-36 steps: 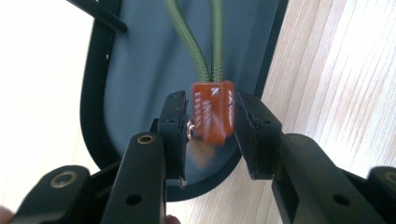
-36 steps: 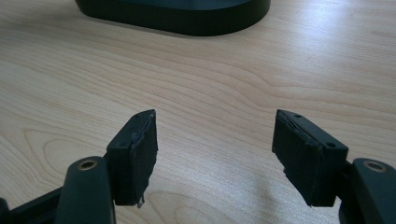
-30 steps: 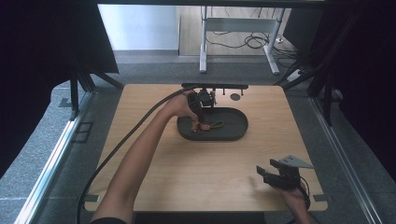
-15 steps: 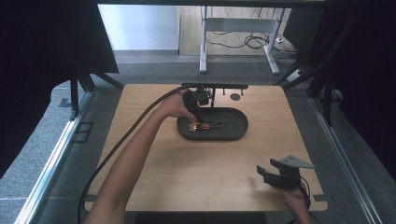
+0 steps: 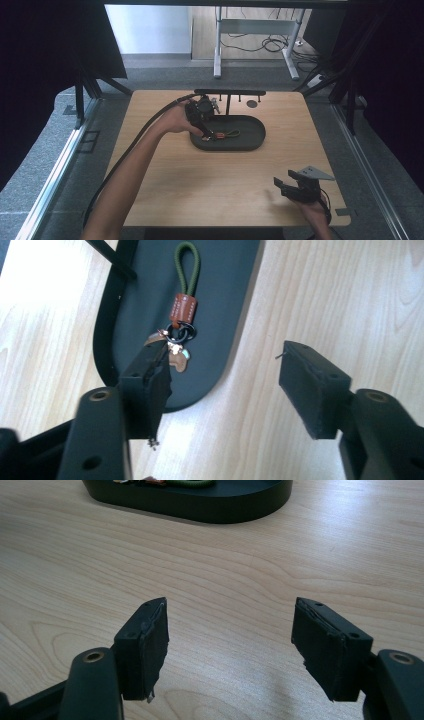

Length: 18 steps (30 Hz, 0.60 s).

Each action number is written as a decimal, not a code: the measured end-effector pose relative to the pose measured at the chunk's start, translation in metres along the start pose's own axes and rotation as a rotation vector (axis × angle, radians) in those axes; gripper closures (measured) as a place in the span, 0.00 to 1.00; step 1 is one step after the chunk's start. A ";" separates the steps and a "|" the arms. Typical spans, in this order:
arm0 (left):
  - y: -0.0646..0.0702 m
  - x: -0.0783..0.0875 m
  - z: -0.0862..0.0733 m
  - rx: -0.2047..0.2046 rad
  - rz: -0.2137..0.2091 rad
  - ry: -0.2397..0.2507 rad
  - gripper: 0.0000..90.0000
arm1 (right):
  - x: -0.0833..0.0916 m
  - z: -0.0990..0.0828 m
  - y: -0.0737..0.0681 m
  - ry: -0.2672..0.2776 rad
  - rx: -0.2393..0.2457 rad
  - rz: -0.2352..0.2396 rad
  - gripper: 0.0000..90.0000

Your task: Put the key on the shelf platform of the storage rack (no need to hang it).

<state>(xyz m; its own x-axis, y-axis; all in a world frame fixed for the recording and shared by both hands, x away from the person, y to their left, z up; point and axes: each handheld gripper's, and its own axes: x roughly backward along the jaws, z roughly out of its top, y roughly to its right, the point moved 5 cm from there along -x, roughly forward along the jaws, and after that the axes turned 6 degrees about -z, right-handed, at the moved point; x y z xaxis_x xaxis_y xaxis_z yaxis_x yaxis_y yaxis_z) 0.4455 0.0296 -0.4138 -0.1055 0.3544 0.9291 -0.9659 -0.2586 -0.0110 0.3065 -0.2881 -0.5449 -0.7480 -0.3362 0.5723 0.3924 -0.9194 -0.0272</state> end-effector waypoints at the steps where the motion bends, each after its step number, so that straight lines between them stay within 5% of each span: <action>1: 0.002 0.002 -0.002 -0.007 0.001 -0.004 0.39 | 0.000 0.000 0.000 -0.001 0.001 0.001 0.35; 18: 0.041 0.018 -0.061 0.022 0.010 0.056 0.34 | -0.001 -0.001 0.001 -0.003 0.000 0.002 0.35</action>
<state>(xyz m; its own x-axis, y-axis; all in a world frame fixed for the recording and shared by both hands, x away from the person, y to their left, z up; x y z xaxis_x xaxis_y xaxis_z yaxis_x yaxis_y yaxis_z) 0.3896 0.0798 -0.4199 -0.1287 0.4011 0.9070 -0.9595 -0.2814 -0.0117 0.3069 -0.2888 -0.5457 -0.7453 -0.3378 0.5749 0.3942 -0.9186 -0.0287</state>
